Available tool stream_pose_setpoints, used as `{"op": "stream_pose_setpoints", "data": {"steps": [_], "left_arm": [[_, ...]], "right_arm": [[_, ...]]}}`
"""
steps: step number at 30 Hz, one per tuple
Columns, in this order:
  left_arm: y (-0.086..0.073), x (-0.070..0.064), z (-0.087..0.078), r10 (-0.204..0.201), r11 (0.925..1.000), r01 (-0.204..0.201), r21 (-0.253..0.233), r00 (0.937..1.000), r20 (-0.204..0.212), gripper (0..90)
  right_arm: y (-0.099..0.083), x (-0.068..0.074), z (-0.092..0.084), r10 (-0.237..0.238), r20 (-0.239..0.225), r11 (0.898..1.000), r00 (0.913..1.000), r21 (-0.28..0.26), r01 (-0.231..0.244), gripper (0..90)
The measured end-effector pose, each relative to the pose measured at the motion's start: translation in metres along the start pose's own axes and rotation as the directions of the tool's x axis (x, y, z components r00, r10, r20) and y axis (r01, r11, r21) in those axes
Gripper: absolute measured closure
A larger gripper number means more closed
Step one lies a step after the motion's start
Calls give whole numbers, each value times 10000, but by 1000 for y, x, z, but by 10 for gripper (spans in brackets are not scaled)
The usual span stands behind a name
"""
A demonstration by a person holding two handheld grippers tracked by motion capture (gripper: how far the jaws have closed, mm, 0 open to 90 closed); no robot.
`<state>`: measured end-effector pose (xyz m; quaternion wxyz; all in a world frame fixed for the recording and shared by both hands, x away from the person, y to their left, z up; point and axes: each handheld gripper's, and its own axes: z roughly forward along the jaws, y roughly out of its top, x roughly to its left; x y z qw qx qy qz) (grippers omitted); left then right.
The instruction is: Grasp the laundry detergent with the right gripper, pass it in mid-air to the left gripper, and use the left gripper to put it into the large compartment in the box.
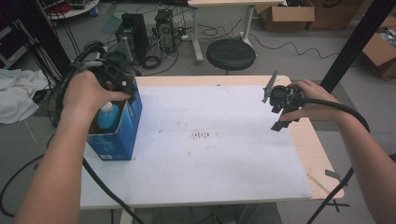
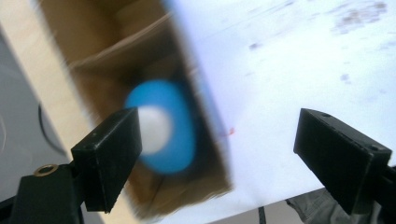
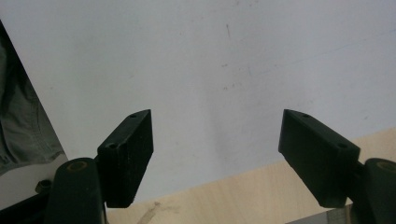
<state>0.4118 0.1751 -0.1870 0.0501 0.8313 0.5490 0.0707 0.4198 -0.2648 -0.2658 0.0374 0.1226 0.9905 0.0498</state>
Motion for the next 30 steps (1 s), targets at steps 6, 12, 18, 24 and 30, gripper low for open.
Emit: {"op": "stream_pose_setpoints", "data": {"steps": [6, 12, 18, 24, 30], "left_arm": [[14, -32, 9, 1071, 9937, -1057, -363, 9934, 401, 155], [36, -83, 31, 2573, 9650, -2499, -793, 9608, 1033, 149], [50, -121, 47, 3517, 9346, -3383, -1095, 9249, 1444, 134], [58, -141, 61, 3930, 9192, -3816, -973, 9046, 1653, 122], [63, -153, 69, 4100, 9120, -4008, -871, 8959, 1711, 114]], "right_arm": [[6, 0, -4, 38, -186, 9988, 9998, -495, -47, 256], [11, 1, -5, 71, -367, 9973, 9993, -729, -98, 247], [12, 1, -7, 173, -373, 9964, 9992, -822, -203, 245], [11, 2, -8, 174, -364, 9963, 9992, -829, -204, 244], [7, 0, -9, 232, -337, 9964, 9992, -806, -259, 244]]}}
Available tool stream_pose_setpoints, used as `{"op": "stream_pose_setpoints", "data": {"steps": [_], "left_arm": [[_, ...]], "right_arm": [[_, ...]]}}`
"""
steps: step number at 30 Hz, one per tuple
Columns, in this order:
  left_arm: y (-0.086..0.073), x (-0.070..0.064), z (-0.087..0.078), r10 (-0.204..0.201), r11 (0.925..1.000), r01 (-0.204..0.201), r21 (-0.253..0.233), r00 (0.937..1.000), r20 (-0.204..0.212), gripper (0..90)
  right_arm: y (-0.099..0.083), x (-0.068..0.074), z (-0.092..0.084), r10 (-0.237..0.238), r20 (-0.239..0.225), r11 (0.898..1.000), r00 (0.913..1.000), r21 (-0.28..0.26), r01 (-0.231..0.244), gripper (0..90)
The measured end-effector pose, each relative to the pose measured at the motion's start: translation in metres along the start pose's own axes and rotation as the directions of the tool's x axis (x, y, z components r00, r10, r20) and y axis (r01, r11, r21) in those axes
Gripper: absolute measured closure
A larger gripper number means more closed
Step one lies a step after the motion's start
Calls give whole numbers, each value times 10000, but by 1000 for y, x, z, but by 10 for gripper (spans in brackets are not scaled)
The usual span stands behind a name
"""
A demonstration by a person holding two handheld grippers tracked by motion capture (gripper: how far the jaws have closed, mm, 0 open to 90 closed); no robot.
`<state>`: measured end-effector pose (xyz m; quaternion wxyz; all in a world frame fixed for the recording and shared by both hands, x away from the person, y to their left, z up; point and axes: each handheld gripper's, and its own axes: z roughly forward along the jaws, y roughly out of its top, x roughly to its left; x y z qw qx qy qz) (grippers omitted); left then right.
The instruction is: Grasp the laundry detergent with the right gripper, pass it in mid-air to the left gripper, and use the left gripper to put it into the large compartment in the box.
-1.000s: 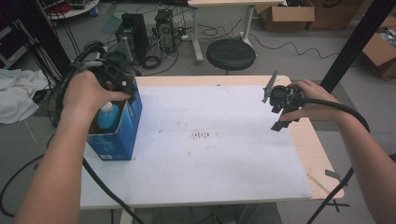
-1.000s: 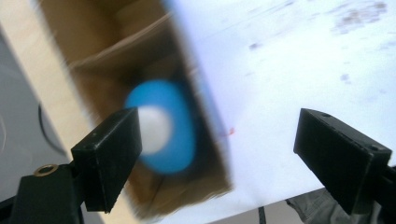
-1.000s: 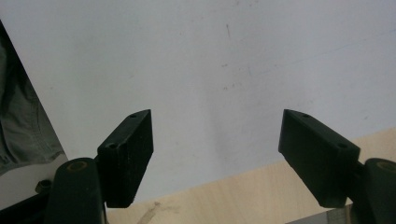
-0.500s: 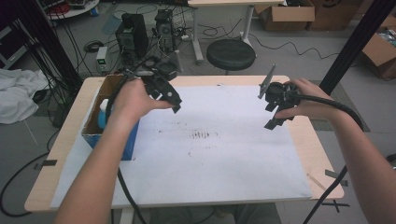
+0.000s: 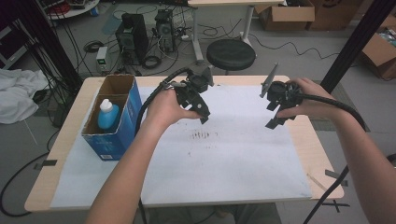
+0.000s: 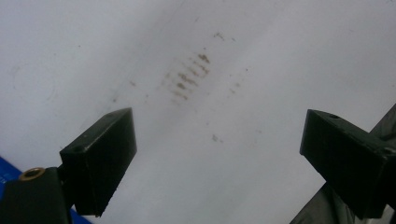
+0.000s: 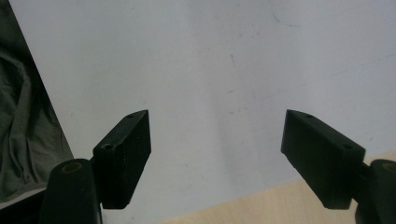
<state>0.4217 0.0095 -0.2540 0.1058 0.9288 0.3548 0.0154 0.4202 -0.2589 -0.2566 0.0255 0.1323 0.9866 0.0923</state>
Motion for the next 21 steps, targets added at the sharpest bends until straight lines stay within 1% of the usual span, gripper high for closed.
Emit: {"op": "stream_pose_setpoints", "data": {"steps": [10, 21], "left_arm": [[1, -2, 4, 80, 9999, -80, 90, 10000, -16, 102], [-2, -1, 6, 45, 9999, -45, 134, 10000, -15, 96]], "right_arm": [[-6, -1, 1, 77, -26, 10000, 10000, 9, -77, 243], [-5, 0, 4, 88, -86, 10000, 9999, -30, -88, 242]]}}
